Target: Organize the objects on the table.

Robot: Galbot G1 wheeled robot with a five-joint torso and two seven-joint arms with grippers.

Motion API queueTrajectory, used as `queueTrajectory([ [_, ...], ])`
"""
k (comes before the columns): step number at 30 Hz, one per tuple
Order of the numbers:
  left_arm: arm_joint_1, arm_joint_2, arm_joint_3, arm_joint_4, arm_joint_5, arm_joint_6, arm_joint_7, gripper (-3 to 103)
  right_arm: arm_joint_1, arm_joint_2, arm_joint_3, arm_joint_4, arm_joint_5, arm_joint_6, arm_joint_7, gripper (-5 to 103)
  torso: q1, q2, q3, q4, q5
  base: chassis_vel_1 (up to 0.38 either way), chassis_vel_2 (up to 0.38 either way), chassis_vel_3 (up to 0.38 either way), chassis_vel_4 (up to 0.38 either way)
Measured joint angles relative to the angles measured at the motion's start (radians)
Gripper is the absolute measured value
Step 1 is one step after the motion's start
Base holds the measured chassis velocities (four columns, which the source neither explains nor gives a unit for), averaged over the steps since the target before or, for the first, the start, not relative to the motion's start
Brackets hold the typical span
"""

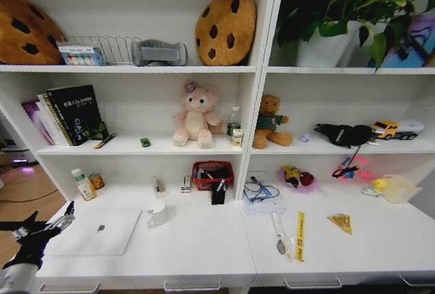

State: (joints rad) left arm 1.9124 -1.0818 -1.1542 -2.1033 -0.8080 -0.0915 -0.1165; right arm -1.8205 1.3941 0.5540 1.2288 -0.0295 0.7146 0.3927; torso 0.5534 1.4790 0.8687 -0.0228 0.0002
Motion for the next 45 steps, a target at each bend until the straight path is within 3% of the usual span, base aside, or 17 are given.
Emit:
queueTrajectory([
  [6, 0.000, 0.000, 0.000, 0.000, 0.000, 0.000, 0.000, 100, 0.170, -0.031, -0.031, -0.197, -0.032, 0.009, -0.040, 30, 0.000, 0.000, 0.000, -0.0001, -0.0001, 0.000, 0.000, 0.000, 0.000],
  [15, 0.000, 0.000, 0.000, 0.000, 0.000, 0.000, 0.000, 100, 0.294, -0.043, -0.047, -0.294, -0.039, 0.018, -0.095, 28, 0.000, 0.000, 0.000, 0.0001, -0.0002, 0.000, 0.000, 0.000, 0.000],
  [19, 0.000, 0.000, 0.000, 0.000, 0.000, 0.000, 0.000, 100, 0.317, -0.044, -0.054, -0.311, -0.041, 0.017, -0.115, 47, 0.000, 0.000, 0.000, 0.0001, -0.0002, 0.000, 0.000, 0.000, 0.000],
  [25, 0.000, 0.000, 0.000, 0.000, 0.000, 0.000, 0.000, 100, 0.316, -0.042, -0.056, -0.314, -0.042, 0.015, -0.120, 64, 0.000, 0.000, 0.000, 0.0000, -0.0002, 0.000, 0.000, 0.000, 0.000],
  [27, 0.000, 0.000, 0.000, 0.000, 0.000, 0.000, 0.000, 100, 0.304, -0.042, -0.055, -0.301, -0.041, 0.015, -0.120, 75, 0.000, 0.000, 0.000, 0.0000, -0.0002, 0.000, 0.000, 0.000, 0.000],
  [31, 0.000, 0.000, 0.000, 0.000, 0.000, 0.000, 0.000, 100, 0.302, -0.042, -0.054, -0.299, -0.040, 0.015, -0.120, 75, 0.000, 0.000, 0.000, 0.0000, -0.0002, 0.000, 0.000, 0.000, 0.000],
  [32, 0.000, 0.000, 0.000, 0.000, 0.000, 0.000, 0.000, 100, 0.295, -0.042, -0.054, -0.291, -0.038, 0.015, -0.120, 91, 0.000, 0.000, 0.000, 0.0000, -0.0002, 0.000, 0.000, 0.000, 0.000],
  [35, 0.000, 0.000, 0.000, 0.000, 0.000, 0.000, 0.000, 100, 0.274, -0.042, -0.053, -0.273, -0.034, 0.015, -0.119, 99, 0.000, 0.000, 0.000, 0.0000, -0.0002, 0.000, 0.000, 0.000, 0.000],
  [42, 0.000, 0.000, 0.000, 0.000, 0.000, 0.000, 0.000, 100, 0.166, -0.030, -0.037, -0.213, -0.028, 0.036, -0.101, 100, 0.000, 0.000, 0.000, -0.0001, -0.0003, 0.000, 0.000, 0.000, 0.000],
  [44, 0.000, 0.000, 0.000, 0.000, 0.000, 0.000, 0.000, 100, 0.017, 0.000, -0.012, -0.114, 0.019, 0.047, -0.079, 100, 0.000, 0.000, 0.000, 0.0000, -0.0003, 0.000, 0.000, 0.000, 0.000],
  [45, 0.000, 0.000, 0.000, 0.000, 0.000, 0.000, 0.000, 100, 0.017, 0.000, -0.012, -0.114, 0.019, 0.047, -0.079, 100, 0.000, 0.000, 0.000, 0.0000, -0.0003, 0.000, 0.000, 0.000, 0.000],
])
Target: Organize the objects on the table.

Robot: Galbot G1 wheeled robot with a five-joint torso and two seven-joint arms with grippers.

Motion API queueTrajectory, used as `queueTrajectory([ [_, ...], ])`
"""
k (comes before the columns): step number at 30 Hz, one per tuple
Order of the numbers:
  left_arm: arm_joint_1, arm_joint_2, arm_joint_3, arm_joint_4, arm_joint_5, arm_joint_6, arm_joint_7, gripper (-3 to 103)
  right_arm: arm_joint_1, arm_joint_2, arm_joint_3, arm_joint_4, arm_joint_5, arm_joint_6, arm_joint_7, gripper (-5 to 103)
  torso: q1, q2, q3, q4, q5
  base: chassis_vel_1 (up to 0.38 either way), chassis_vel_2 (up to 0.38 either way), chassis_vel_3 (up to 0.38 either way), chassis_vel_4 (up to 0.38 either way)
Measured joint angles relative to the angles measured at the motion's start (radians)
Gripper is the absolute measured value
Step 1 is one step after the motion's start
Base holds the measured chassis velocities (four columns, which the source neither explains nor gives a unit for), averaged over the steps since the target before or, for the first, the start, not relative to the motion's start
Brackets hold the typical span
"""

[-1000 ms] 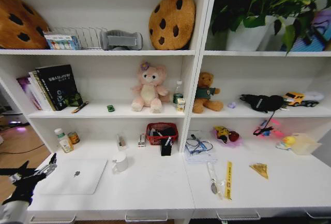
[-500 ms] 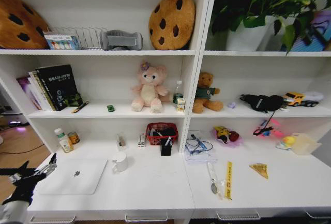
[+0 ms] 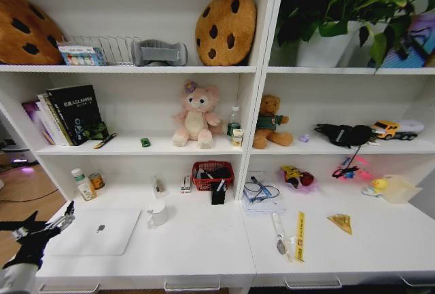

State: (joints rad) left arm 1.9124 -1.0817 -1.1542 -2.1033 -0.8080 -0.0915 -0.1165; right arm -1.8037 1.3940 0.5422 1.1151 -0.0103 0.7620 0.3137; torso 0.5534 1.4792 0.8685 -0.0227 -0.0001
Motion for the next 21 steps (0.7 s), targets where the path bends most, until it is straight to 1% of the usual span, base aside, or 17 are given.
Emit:
queueTrajectory([
  [1, 0.000, 0.000, 0.000, 0.000, 0.000, 0.000, 0.000, 100, -0.039, 0.008, 0.005, 0.043, 0.011, 0.000, 0.002, 100, 0.000, 0.000, 0.000, -0.0005, 0.0000, 0.000, 0.000, 0.000, 0.000],
  [2, 0.000, 0.000, 0.000, 0.000, 0.000, 0.000, 0.000, 100, -0.143, 0.023, 0.017, 0.202, 0.034, 0.000, 0.013, 100, 0.000, 0.000, 0.000, 0.0001, 0.0001, 0.000, 0.000, 0.000, 0.000],
  [3, 0.000, 0.000, 0.000, 0.000, 0.000, 0.000, 0.000, 100, -0.143, 0.023, 0.017, 0.202, 0.034, 0.000, 0.013, 100, 0.000, 0.000, 0.000, 0.0001, 0.0001, 0.000, 0.000, 0.000, 0.000],
  [4, 0.000, 0.000, 0.000, 0.000, 0.000, 0.000, 0.000, 100, -0.196, 0.024, 0.021, 0.271, 0.034, 0.003, 0.017, 100, 0.000, 0.000, 0.000, 0.0001, -0.0001, 0.000, 0.000, 0.000, 0.000],
  [7, 0.000, 0.000, 0.000, 0.000, 0.000, 0.000, 0.000, 100, -0.318, 0.019, 0.033, 0.430, -0.037, 0.031, 0.054, 100, 0.000, 0.000, 0.000, -0.0001, -0.0002, 0.000, 0.000, 0.000, 0.000],
  [8, 0.000, 0.000, 0.000, 0.000, 0.000, 0.000, 0.000, 100, -0.318, 0.019, 0.033, 0.430, -0.037, 0.031, 0.054, 100, 0.000, 0.000, 0.000, -0.0001, -0.0002, 0.000, 0.000, 0.000, 0.000],
  [10, 0.000, 0.000, 0.000, 0.000, 0.000, 0.000, 0.000, 100, -0.382, 0.008, 0.038, 0.558, -0.061, 0.035, 0.059, 100, 0.000, 0.000, 0.000, -0.0001, 0.0000, 0.000, 0.000, 0.000, 0.000],
  [11, 0.000, 0.000, 0.000, 0.000, 0.000, 0.000, 0.000, 100, -0.382, 0.008, 0.038, 0.558, -0.061, 0.035, 0.059, 100, 0.000, 0.000, 0.000, -0.0001, 0.0000, 0.000, 0.000, 0.000, 0.000],
  [13, 0.000, 0.000, 0.000, 0.000, 0.000, 0.000, 0.000, 100, -0.425, -0.007, 0.061, 0.685, -0.084, 0.036, 0.033, 100, 0.000, 0.000, 0.000, -0.0002, 0.0001, 0.000, 0.000, 0.000, 0.000],
  [14, 0.000, 0.000, 0.000, 0.000, 0.000, 0.000, 0.000, 100, -0.431, -0.013, 0.073, 0.720, -0.081, 0.034, 0.019, 100, 0.000, 0.000, 0.000, -0.0001, 0.0000, 0.000, 0.000, 0.000, 0.000],
  [15, 0.000, 0.000, 0.000, 0.000, 0.000, 0.000, 0.000, 100, -0.431, -0.013, 0.073, 0.720, -0.081, 0.034, 0.019, 100, 0.000, 0.000, 0.000, -0.0001, 0.0000, 0.000, 0.000, 0.000, 0.000],
  [16, 0.000, 0.000, 0.000, 0.000, 0.000, 0.000, 0.000, 100, -0.436, -0.024, 0.092, 0.772, -0.067, 0.023, 0.001, 100, 0.000, 0.000, 0.000, 0.0000, 0.0000, 0.000, 0.000, 0.000, 0.000],
  [17, 0.000, 0.000, 0.000, 0.000, 0.000, 0.000, 0.000, 100, -0.437, -0.040, 0.117, 0.829, -0.040, -0.003, -0.016, 100, 0.000, 0.000, 0.000, 0.0001, 0.0001, 0.000, 0.000, 0.000, 0.000],
  [18, 0.000, 0.000, 0.000, 0.000, 0.000, 0.000, 0.000, 100, -0.435, -0.049, 0.131, 0.863, -0.018, -0.022, -0.025, 100, 0.000, 0.000, 0.000, 0.0000, 0.0000, 0.000, 0.000, 0.000, 0.000],
  [19, 0.000, 0.000, 0.000, 0.000, 0.000, 0.000, 0.000, 100, -0.435, -0.049, 0.131, 0.863, -0.018, -0.022, -0.025, 100, 0.000, 0.000, 0.000, 0.0000, 0.0000, 0.000, 0.000, 0.000, 0.000],
  [21, 0.000, 0.000, 0.000, 0.000, 0.000, 0.000, 0.000, 100, -0.405, -0.080, 0.171, 0.944, 0.055, -0.090, -0.058, 100, 0.000, 0.000, 0.000, 0.0001, 0.0000, 0.000, 0.000, 0.000, 0.000],
])
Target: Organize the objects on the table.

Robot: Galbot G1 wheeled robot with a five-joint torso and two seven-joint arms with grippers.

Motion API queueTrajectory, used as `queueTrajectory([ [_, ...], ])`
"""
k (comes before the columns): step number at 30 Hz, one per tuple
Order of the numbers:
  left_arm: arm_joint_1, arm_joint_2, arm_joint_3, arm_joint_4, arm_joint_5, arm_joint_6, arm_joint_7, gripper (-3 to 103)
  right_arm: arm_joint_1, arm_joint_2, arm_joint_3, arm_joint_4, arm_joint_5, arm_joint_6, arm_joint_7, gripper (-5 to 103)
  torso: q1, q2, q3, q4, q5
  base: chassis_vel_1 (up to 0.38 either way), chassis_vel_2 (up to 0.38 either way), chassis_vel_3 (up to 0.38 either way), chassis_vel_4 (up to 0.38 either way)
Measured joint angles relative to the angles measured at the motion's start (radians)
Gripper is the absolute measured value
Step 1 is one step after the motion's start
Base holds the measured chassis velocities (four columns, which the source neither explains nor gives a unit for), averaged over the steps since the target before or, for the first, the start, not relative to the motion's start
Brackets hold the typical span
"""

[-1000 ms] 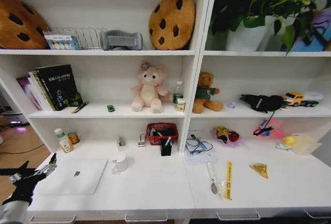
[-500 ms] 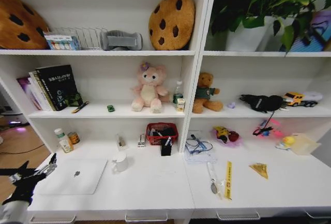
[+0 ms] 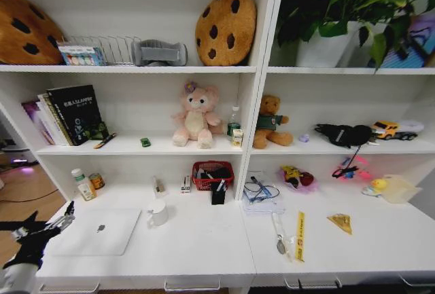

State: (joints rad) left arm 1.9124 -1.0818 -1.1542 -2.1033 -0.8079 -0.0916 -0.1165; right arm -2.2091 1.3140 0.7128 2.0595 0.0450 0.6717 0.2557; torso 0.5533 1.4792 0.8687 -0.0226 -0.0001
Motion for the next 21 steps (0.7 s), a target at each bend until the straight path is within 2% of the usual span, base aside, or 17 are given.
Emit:
queueTrajectory([
  [1, 0.000, 0.000, 0.000, 0.000, 0.000, 0.000, 0.000, 100, 0.000, 0.000, 0.000, 0.000, 0.000, 0.000, 0.000, 100, 0.000, 0.000, 0.000, 0.0000, 0.0000, 0.000, 0.000, 0.000, 0.000],
  [4, 0.000, 0.000, 0.000, 0.000, 0.000, 0.000, 0.000, 100, 0.060, -0.018, 0.040, 0.075, 0.067, -0.080, -0.050, 100, 0.000, 0.000, 0.000, -0.0001, 0.0003, 0.000, 0.000, 0.000, 0.000],
  [5, 0.000, 0.000, 0.000, 0.000, 0.000, 0.000, 0.000, 100, 0.060, -0.018, 0.040, 0.075, 0.067, -0.080, -0.050, 100, 0.000, 0.000, 0.000, -0.0001, 0.0003, 0.000, 0.000, 0.000, 0.000],
  [7, 0.000, 0.000, 0.000, 0.000, 0.000, 0.000, 0.000, 100, 0.099, -0.027, 0.052, 0.134, 0.112, -0.155, -0.073, 100, 0.000, 0.000, 0.000, -0.0001, 0.0002, 0.000, 0.000, 0.000, 0.000],
  [8, 0.000, 0.000, 0.000, 0.000, 0.000, 0.000, 0.000, 100, 0.099, -0.027, 0.052, 0.134, 0.112, -0.155, -0.073, 100, 0.000, 0.000, 0.000, -0.0001, 0.0002, 0.000, 0.000, 0.000, 0.000],
  [11, 0.000, 0.000, 0.000, 0.000, 0.000, 0.000, 0.000, 100, 0.162, -0.059, 0.070, 0.169, 0.150, -0.252, -0.100, 100, 0.000, 0.000, 0.000, -0.0001, 0.0001, 0.000, 0.000, 0.000, 0.000],
  [17, 0.000, 0.000, 0.000, 0.000, 0.000, 0.000, 0.000, 100, 0.215, -0.085, 0.095, 0.165, 0.184, -0.312, -0.110, 100, 0.000, 0.000, 0.000, -0.0002, 0.0001, 0.000, 0.000, 0.000, 0.000],
  [21, 0.000, 0.000, 0.000, 0.000, 0.000, 0.000, 0.000, 100, 0.238, -0.087, 0.105, 0.139, 0.180, -0.317, -0.111, 100, 0.000, 0.000, 0.000, -0.0001, 0.0001, 0.000, 0.000, 0.000, 0.000],
])
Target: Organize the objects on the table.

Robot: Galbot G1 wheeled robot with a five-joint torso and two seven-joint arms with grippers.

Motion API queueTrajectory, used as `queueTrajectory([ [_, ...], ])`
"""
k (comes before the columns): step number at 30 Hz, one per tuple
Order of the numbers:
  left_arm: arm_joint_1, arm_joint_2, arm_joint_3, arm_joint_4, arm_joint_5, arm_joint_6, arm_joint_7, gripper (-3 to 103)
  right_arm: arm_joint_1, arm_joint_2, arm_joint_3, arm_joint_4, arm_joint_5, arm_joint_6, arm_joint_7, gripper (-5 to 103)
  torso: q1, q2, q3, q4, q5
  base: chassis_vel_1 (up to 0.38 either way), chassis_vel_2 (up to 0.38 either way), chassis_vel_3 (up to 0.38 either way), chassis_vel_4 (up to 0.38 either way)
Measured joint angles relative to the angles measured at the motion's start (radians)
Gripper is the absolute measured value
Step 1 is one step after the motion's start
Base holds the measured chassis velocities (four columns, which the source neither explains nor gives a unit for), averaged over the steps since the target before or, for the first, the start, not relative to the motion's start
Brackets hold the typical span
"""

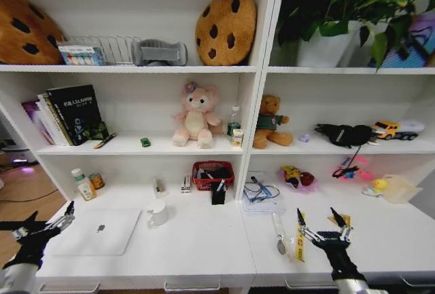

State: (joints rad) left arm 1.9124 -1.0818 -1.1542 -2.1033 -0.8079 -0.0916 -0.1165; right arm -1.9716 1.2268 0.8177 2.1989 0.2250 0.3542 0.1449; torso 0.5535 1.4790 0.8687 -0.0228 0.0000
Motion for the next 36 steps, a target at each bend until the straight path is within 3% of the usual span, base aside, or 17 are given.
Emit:
queueTrajectory([
  [15, 0.000, 0.000, 0.000, 0.000, 0.000, 0.000, 0.000, 100, 0.016, 0.003, 0.004, -0.028, -0.001, 0.011, 0.008, 100, 0.000, 0.000, 0.000, -0.0001, 0.0004, -0.149, -0.133, 0.138, 0.149],
  [20, 0.000, 0.000, 0.000, 0.000, 0.000, 0.000, 0.000, 100, 0.018, 0.007, 0.004, -0.023, -0.005, 0.014, 0.011, 100, 0.000, 0.000, 0.000, -0.0001, -0.0010, -0.261, -0.263, 0.262, 0.274],
  [22, 0.000, 0.000, 0.000, 0.000, 0.000, 0.000, 0.000, 100, 0.023, 0.009, 0.000, -0.022, -0.014, 0.021, 0.014, 100, 0.000, 0.000, 0.000, 0.0000, 0.0013, -0.246, -0.243, 0.244, 0.257],
  [26, 0.000, 0.000, 0.000, 0.000, 0.000, 0.000, 0.001, 100, 0.028, 0.011, -0.014, -0.026, -0.009, 0.022, 0.019, 100, 0.000, 0.000, 0.000, -0.0001, 0.0005, -0.219, -0.198, 0.201, 0.176],
  [33, 0.000, 0.000, 0.000, 0.000, 0.000, 0.000, 0.001, 100, 0.070, -0.028, -0.052, -0.023, 0.125, -0.108, 0.054, 100, 0.000, 0.000, 0.000, -0.0002, -0.0002, 0.009, -0.018, 0.016, -0.006],
  [36, 0.000, 0.000, 0.000, 0.000, 0.000, 0.000, 0.000, 100, 0.114, -0.086, -0.076, -0.014, 0.213, -0.237, 0.097, 100, 0.000, 0.000, 0.000, 0.0000, -0.0004, 0.065, 0.075, -0.063, -0.055],
])
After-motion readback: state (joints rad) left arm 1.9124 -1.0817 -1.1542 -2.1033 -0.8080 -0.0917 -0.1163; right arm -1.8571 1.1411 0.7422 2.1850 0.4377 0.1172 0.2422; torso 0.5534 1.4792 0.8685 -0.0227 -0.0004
